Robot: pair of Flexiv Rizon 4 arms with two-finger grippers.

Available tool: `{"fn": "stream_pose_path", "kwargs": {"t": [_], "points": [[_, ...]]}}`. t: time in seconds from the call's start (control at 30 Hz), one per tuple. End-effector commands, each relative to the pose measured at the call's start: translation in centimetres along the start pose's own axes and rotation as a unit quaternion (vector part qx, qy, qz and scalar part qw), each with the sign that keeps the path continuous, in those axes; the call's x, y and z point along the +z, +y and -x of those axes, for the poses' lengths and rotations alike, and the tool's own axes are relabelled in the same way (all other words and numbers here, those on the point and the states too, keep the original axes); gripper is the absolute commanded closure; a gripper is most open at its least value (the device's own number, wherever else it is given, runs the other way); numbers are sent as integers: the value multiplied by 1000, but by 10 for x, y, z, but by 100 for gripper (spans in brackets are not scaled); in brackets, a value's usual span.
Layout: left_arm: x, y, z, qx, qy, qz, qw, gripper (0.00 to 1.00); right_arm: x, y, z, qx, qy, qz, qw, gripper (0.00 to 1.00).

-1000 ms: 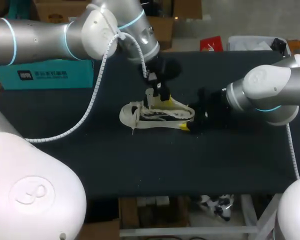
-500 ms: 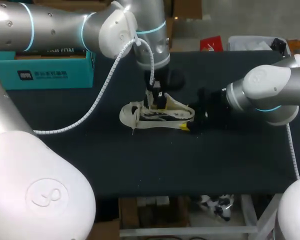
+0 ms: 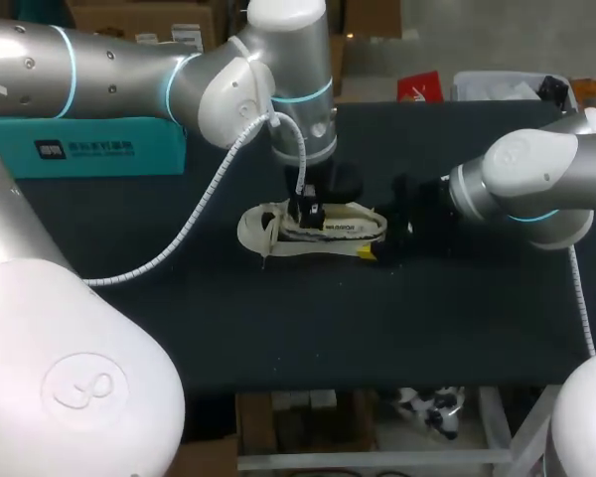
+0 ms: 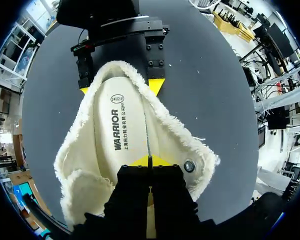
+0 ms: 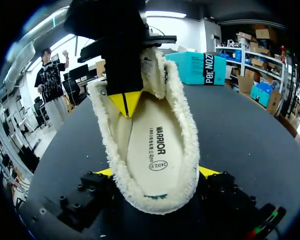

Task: Open the shoe tongue, take the insole out of the shoe, put the insole back into the shoe, and pack the shoe into the shoebox

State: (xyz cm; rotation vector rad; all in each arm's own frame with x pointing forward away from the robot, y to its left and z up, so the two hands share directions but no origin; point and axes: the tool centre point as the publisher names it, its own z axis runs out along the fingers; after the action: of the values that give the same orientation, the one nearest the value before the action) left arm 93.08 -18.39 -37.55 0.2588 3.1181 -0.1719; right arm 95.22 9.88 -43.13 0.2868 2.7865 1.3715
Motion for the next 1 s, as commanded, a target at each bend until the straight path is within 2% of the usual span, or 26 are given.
{"fn": "stream_pose_path", "kwargs": {"t": [0.03, 0.2, 0.37, 0.47, 0.53, 0.87, 1.0], "points": [[6, 5, 3, -1, 4, -6, 1000, 100, 4, -6, 1, 0, 1, 0, 1000, 100], [7, 7, 3, 2, 1, -7, 1000, 100, 4, -6, 1, 0, 1, 0, 1000, 100], [10, 3, 2, 9, -31, -6, 999, 100, 4, -6, 1, 0, 1, 0, 1000, 100], [7, -1, 10, 7, -41, -15, 999, 100, 4, -6, 1, 0, 1, 0, 1000, 100], [4, -2, 14, 8, -37, -18, 999, 100, 4, -6, 1, 0, 1, 0, 1000, 100], [11, -3, 6, 19, -4, -3, 1000, 100, 4, -6, 1, 0, 1, 0, 1000, 100], [14, -3, 0, 20, -4, -2, 1000, 100, 4, -6, 1, 0, 1, 0, 1000, 100]]}}
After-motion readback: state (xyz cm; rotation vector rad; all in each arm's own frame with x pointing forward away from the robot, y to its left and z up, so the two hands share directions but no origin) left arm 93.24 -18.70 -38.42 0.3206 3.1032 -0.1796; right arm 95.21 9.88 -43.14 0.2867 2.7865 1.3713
